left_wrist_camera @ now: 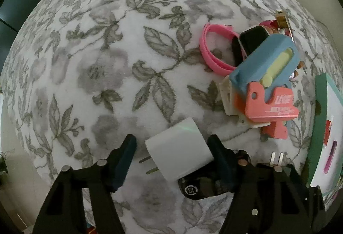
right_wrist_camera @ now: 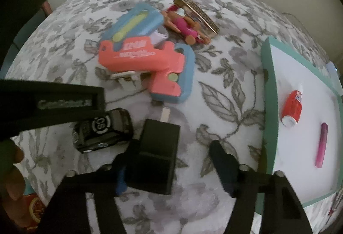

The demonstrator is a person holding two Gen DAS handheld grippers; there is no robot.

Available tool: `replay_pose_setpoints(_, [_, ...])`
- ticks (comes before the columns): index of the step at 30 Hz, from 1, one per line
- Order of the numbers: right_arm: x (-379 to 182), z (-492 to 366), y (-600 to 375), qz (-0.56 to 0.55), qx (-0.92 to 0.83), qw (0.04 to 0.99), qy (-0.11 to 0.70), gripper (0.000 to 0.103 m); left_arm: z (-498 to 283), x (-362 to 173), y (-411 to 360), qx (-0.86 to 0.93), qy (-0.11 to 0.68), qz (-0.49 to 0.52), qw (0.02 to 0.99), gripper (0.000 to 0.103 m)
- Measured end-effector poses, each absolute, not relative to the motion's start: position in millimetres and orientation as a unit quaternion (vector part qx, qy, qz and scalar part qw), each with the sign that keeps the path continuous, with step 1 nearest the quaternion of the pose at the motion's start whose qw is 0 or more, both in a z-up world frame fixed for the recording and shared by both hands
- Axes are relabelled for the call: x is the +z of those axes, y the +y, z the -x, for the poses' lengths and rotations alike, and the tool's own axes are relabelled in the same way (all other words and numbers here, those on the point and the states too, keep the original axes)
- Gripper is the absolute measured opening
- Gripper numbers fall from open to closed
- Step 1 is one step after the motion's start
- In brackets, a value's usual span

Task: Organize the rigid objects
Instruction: 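Grasp the white charger with the left gripper while the right gripper grasps the black charger, then carry both chargers over the tray and lower them inside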

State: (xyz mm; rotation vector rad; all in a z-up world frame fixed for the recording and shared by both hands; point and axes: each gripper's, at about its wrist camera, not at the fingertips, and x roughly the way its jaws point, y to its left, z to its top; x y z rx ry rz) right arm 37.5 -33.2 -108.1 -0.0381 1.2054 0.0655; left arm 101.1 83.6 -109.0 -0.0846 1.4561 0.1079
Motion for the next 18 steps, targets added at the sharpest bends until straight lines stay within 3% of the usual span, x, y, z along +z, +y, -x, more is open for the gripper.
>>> replay_pose_setpoints(3, [-106,-36,-29,0.022,0.038,0.822,0.569,0.056,-102,-107,77,0.042,0.662,0.031,0.747,0.059])
replay_pose_setpoints(12, [-102,-29,-43,0.009,0.041,0.821,0.57,0.031,-106,-103,64,0.042,0.662,0.028,0.748,0.058])
replay_pose_setpoints(18, [-105,-33,-50,0.004,0.044,0.819,0.572,0.031,-107,-100,67,0.042,0.662,0.036,0.747,0.058])
